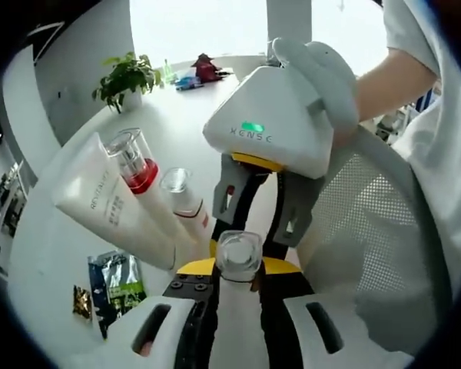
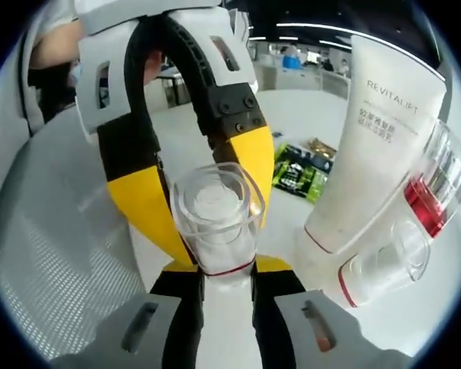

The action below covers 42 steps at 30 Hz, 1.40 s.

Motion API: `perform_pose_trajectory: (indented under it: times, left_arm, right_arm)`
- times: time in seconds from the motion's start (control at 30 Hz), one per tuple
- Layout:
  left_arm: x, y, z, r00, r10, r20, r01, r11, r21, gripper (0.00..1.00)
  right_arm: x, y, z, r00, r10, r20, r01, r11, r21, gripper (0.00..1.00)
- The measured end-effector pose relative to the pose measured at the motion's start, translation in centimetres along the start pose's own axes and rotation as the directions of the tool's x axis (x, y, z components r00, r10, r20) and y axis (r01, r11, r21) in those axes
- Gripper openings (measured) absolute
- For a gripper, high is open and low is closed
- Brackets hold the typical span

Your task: Arrange the skincare products in the storage area until every visible bottle or jar stands upright without overlapping.

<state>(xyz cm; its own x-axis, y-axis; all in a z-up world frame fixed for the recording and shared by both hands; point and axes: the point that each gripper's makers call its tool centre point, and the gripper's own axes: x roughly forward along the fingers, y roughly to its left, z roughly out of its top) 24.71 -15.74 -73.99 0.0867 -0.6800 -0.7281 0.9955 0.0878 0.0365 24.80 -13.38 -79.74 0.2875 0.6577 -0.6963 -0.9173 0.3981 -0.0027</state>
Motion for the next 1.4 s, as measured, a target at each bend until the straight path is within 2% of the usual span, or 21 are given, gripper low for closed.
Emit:
perform_pose_trajectory:
  times: [0.2,0.3,0.4,0.5,0.67,0.77,0.93,0.97,1.1,1.3,1.4]
  left_arm:
    - [0.0,0.2,-0.2,1.0,0.01,-0.001,-0.01,1.0,-0.026,0.21]
    - [0.1,0.2,-0.3,1.0,0.012,-0.006,-0.012,1.0,-0.024,0.24]
    - [0.1,0.2,-0.3,1.0,0.012,-0.002,-0.012,0.999,-0.033,0.26]
    - [0.2,0.4,-0.7,1.0,0.023,-0.009,-0.024,0.999,-0.047,0.3]
    - [0.1,0.7,-2.1,0.998,0.043,-0.044,-0.047,0.995,-0.086,0.29]
    - [0.0,0.6,-3.0,0.997,0.047,-0.069,-0.053,0.994,-0.096,0.27]
    - [0.4,-0.1,-3.4,0.997,0.047,-0.065,-0.055,0.989,-0.134,0.2]
    - [0.5,-0.2,-3.5,0.997,0.049,-0.066,-0.058,0.989,-0.139,0.18]
    - [1.2,-0.6,-4.2,0.996,0.051,-0.075,-0.062,0.986,-0.152,0.16]
    - [1.7,-0.3,-5.1,0.993,0.08,-0.083,-0.092,0.984,-0.155,0.04]
    - [1.8,0.1,-4.8,0.993,0.088,-0.082,-0.099,0.985,-0.142,0.03]
  right_arm:
    - [-0.1,-0.3,0.3,0.999,-0.016,0.035,0.015,0.999,0.036,0.24]
    - [-0.2,-0.4,-0.1,1.0,-0.023,0.003,0.023,1.0,0.014,0.24]
    - [-0.4,-0.3,-0.1,1.0,-0.026,-0.003,0.026,1.0,0.01,0.25]
    - [-0.6,-0.5,-0.2,0.999,-0.039,-0.004,0.039,0.999,0.03,0.27]
    - [-2.0,-0.9,-1.5,0.992,-0.099,-0.077,0.105,0.992,0.077,0.29]
    - [-2.9,-0.4,-1.5,0.991,-0.115,-0.071,0.124,0.984,0.13,0.28]
    - [-3.3,0.7,-2.6,0.979,-0.139,-0.147,0.157,0.981,0.116,0.23]
    - [-3.4,1.0,-3.1,0.974,-0.135,-0.183,0.158,0.98,0.118,0.23]
    - [-3.2,1.2,-3.1,0.965,-0.153,-0.211,0.181,0.976,0.119,0.19]
    - [-2.4,0.7,-2.9,0.964,-0.169,-0.206,0.207,0.962,0.176,0.1]
    - [-2.2,0.3,-3.0,0.963,-0.179,-0.202,0.221,0.952,0.21,0.08]
